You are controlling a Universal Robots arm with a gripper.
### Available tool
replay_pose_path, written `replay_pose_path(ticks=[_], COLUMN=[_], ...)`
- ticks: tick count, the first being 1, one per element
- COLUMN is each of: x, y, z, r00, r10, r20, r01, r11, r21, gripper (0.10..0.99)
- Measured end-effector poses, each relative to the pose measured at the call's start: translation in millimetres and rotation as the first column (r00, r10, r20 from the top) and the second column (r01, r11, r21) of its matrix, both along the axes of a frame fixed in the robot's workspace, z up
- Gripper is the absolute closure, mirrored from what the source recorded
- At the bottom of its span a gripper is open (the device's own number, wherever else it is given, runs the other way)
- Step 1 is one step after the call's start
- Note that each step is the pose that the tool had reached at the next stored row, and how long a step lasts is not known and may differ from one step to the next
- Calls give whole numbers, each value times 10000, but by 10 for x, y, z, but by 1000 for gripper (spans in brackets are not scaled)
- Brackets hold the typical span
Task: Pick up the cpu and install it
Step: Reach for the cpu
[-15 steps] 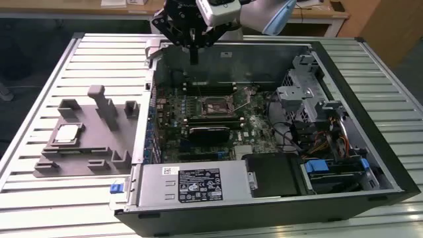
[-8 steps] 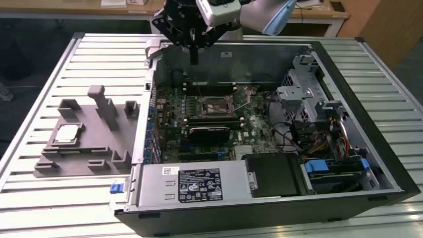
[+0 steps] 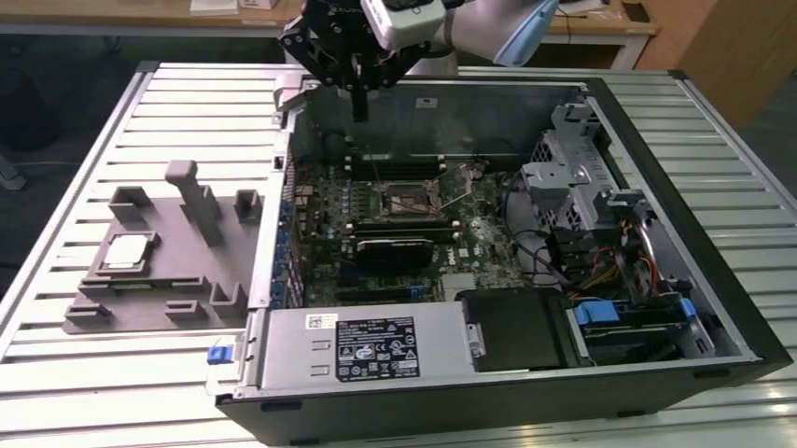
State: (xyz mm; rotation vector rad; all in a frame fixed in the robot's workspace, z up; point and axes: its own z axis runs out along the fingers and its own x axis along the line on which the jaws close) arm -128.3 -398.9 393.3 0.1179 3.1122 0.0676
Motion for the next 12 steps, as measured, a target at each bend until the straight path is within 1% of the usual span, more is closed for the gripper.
replay_pose_path(ticks=[12], x=[-122], y=[0], z=[0], r00=[10000], r10=[-1], r20=[3], r01=[1], r11=[10000], r21=[0], gripper=[980])
